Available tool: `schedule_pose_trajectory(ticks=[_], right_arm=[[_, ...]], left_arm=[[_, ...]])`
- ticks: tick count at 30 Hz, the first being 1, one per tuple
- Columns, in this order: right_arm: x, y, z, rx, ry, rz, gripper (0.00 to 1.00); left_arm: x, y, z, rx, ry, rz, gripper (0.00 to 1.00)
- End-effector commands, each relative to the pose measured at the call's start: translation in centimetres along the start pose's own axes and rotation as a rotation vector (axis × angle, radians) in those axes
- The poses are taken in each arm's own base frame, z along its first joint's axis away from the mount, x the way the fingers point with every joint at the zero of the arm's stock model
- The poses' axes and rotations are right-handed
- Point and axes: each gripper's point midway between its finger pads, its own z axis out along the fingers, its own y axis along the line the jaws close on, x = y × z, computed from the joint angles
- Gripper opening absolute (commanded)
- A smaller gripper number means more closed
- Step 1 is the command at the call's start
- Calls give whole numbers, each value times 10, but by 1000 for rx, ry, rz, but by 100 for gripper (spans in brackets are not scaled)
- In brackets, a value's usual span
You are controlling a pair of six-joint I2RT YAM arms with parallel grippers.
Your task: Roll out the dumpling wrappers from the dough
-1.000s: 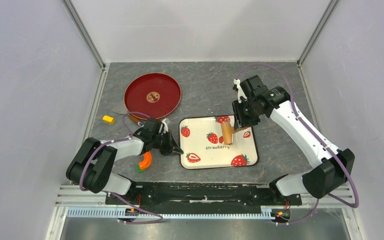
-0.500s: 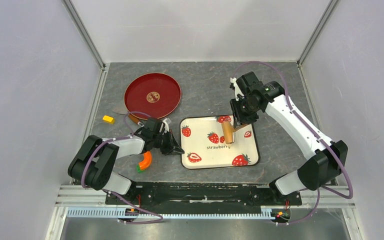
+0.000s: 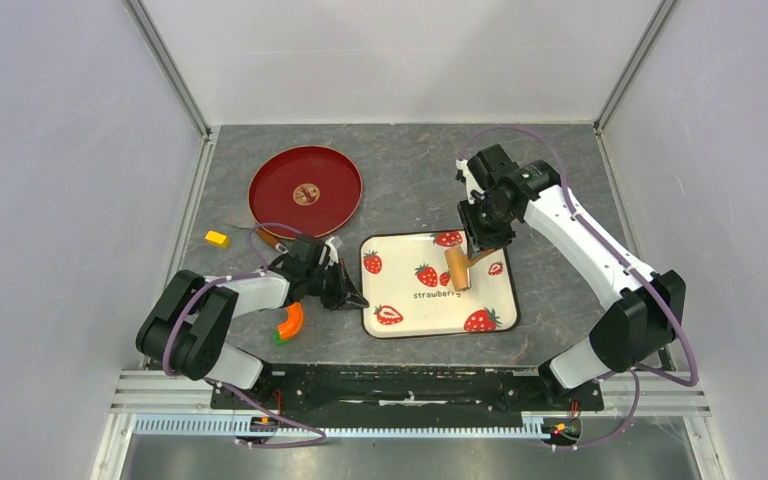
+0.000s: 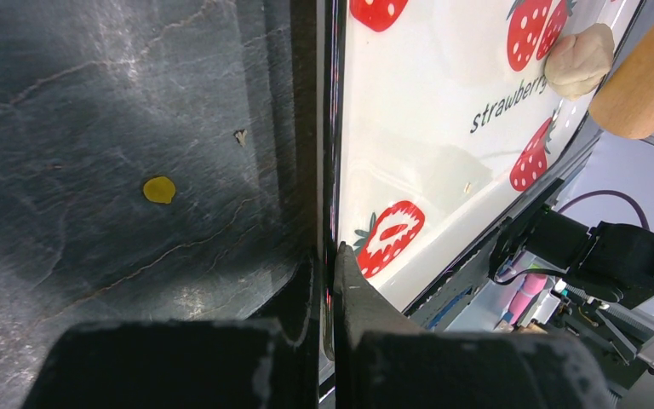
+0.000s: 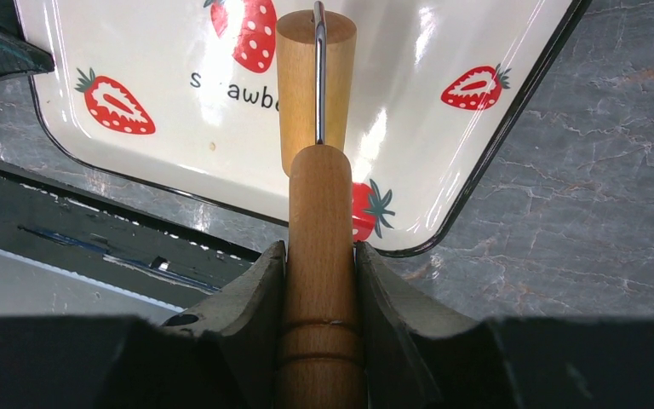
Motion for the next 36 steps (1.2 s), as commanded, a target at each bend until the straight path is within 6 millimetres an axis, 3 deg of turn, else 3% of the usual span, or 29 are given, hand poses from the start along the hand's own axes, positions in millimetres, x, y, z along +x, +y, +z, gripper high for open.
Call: schedule_pose_trajectory(ticks=[1,36], right_arm=[[-8,5,-9,-21,-32,-30,0],[20,-9,29,38,82,-36,0]], left_arm=[[22,52,4,-205,42,-50,2],[24,53,5,-201,54,-51,2]])
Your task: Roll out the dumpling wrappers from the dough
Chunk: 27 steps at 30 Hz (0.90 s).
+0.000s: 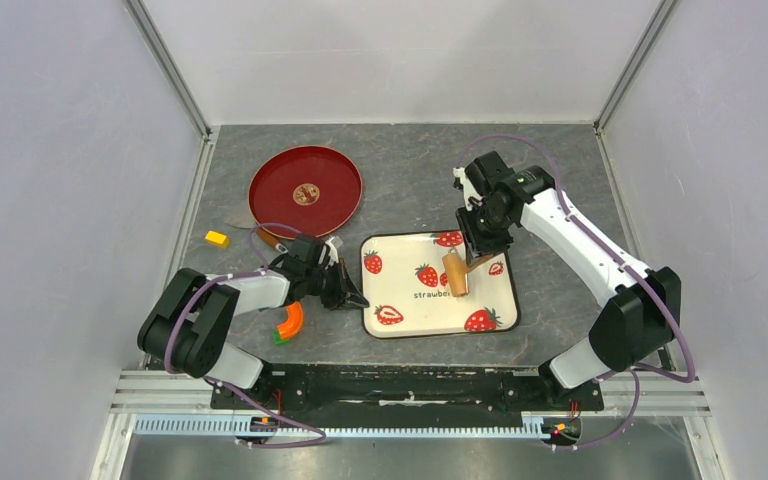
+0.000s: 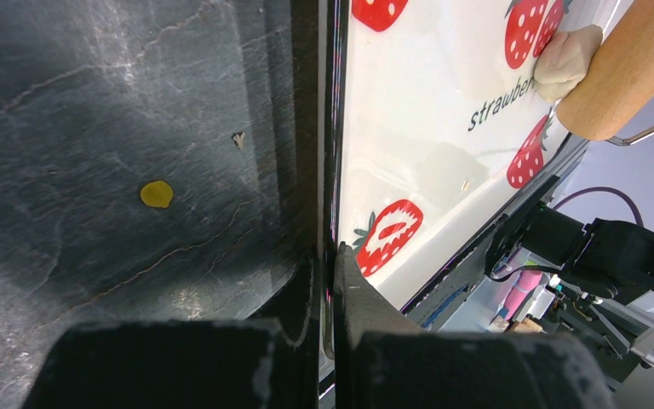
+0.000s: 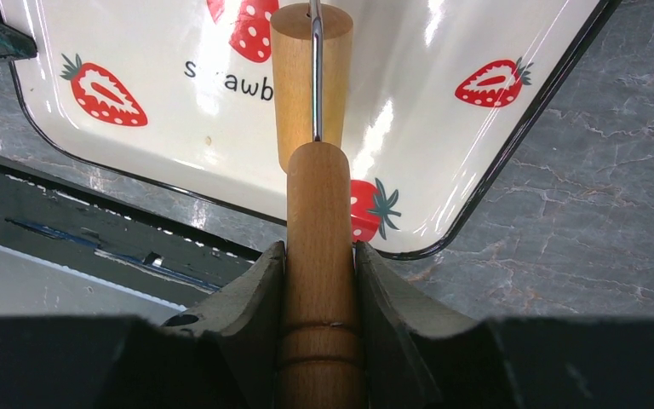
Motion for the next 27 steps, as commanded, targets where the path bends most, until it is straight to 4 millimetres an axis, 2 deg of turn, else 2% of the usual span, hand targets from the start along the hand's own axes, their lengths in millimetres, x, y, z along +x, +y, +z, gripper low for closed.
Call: schedule_pose_trajectory(ticks=[1,9,27], right_arm=[[11,-9,14,50,49,-20,0],[19,-20,16,105,89,-30,0],[36,-29,32,168,210,-69,0]], left_arm=[[23,54,4,-212,42,-46,2],[23,54,4,-215,42,-49,2],[25,56,6,-218,51,-54,2]])
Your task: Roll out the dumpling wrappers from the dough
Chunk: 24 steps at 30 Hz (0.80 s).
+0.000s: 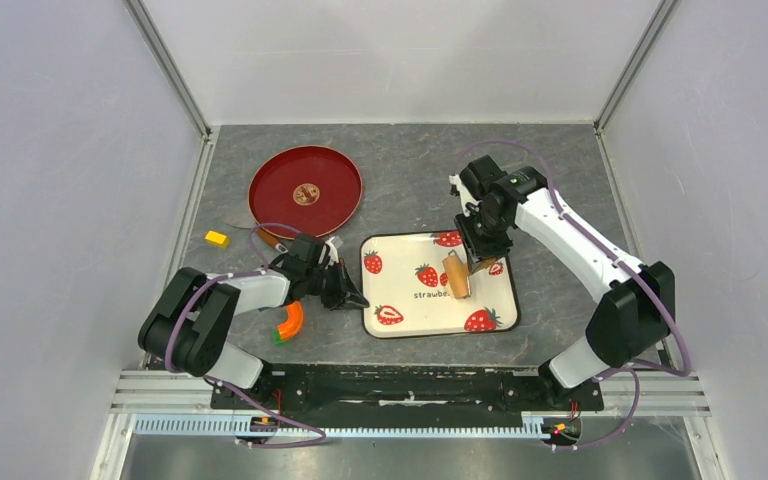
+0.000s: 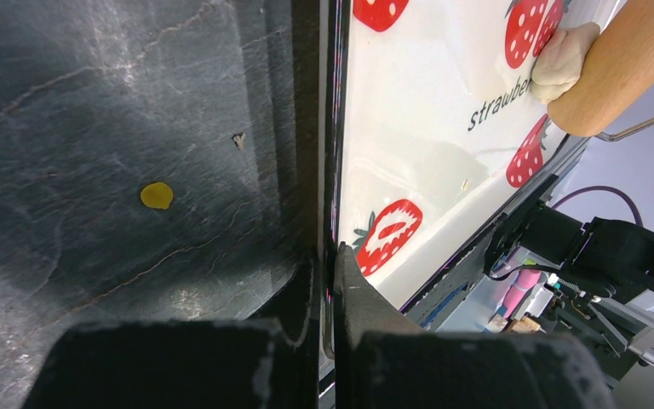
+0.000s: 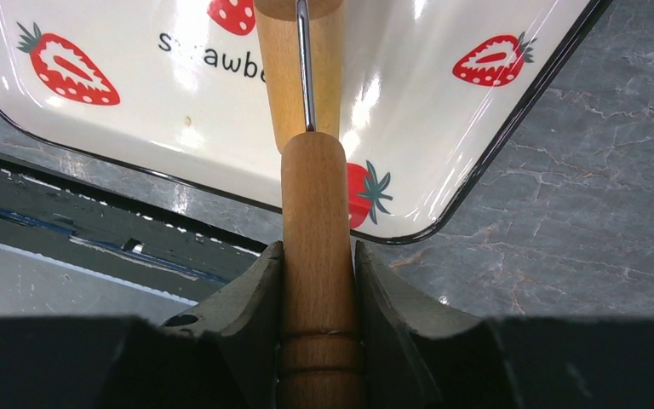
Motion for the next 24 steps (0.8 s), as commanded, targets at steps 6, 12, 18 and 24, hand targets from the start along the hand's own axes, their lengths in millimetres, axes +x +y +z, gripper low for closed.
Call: schedule_pose_trajectory(ticks=[6,12,18,24], right_arm=[[31,-27,35,156,185,-49,0],[37,-30,40,178,210,-41,0],[14,-14,28,101,97,-22,0],[-8,9,0,-16,-40,-2,0]], left_arm=[[24,56,6,-218,49,-50,2],[24,56,6,-217,47,-51,2],[24,56,6,-217,48,-52,2],[23,53,4,-209,37,-41,2]])
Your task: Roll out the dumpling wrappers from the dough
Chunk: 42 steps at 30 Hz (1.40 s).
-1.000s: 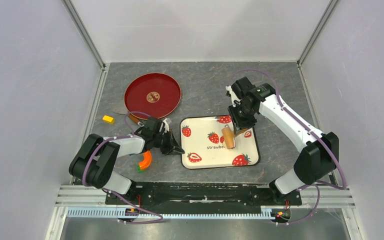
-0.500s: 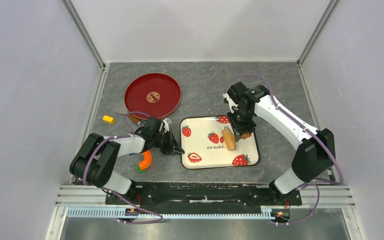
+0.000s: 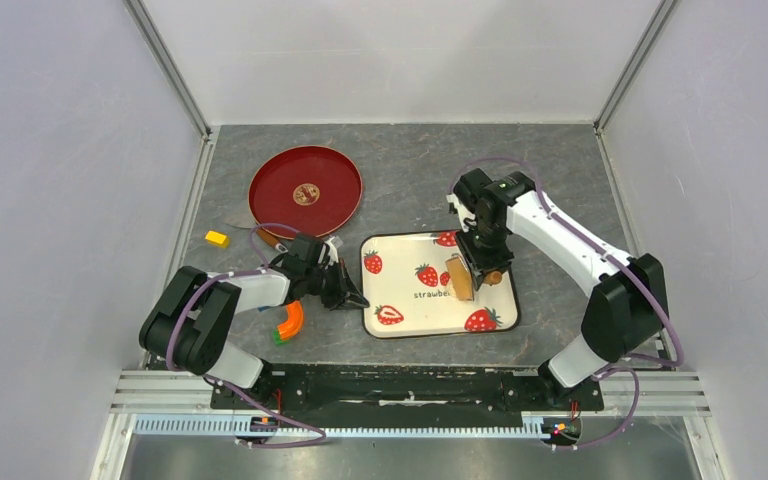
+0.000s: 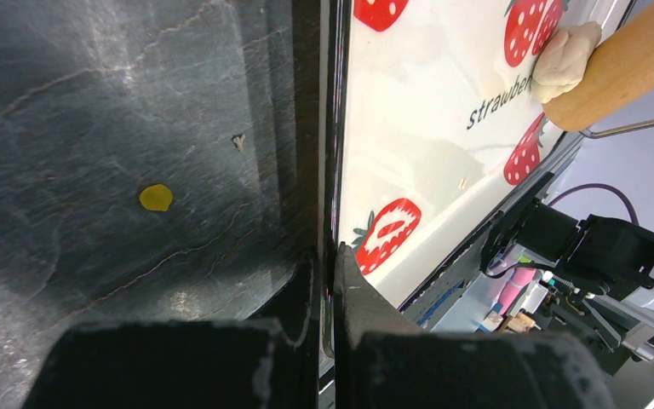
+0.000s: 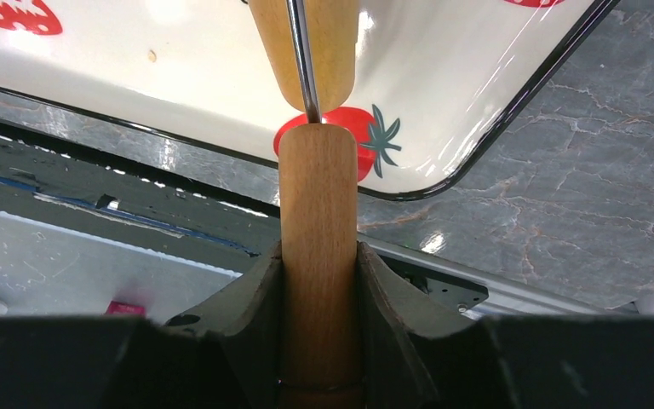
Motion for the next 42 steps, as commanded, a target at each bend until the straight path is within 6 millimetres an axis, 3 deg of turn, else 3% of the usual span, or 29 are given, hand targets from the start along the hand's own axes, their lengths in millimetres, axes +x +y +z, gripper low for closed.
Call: schedule_pose_trajectory(ticks=[1,4,8,11,18,24,32,42], right_arm=[[-44,11,-22,-51,-229,6,0],[-48,19,-36,-93,-278,7,0],[-53,26,-50,-129,-318,8,0],[-56,31,-57,-155,-336,5,0],[-56,49,-69,-229,-369,-10,0],[-52,93,-72,-350,-390,-50,0],[-44,139,-71,-467,-388,-88,0],[-34,167,-74,-575,-377,-129,0]], left_arm=[[21,53,3,-217,22,-32,2],[18,48,-2,-216,8,-14,8],[8,35,-16,-236,-34,44,40],[-4,10,-32,-193,-97,93,49],[-28,-59,-75,-13,-290,227,56],[-21,-113,-91,214,-343,361,56],[4,-150,-81,312,-293,522,55],[14,-166,-71,319,-297,590,54]])
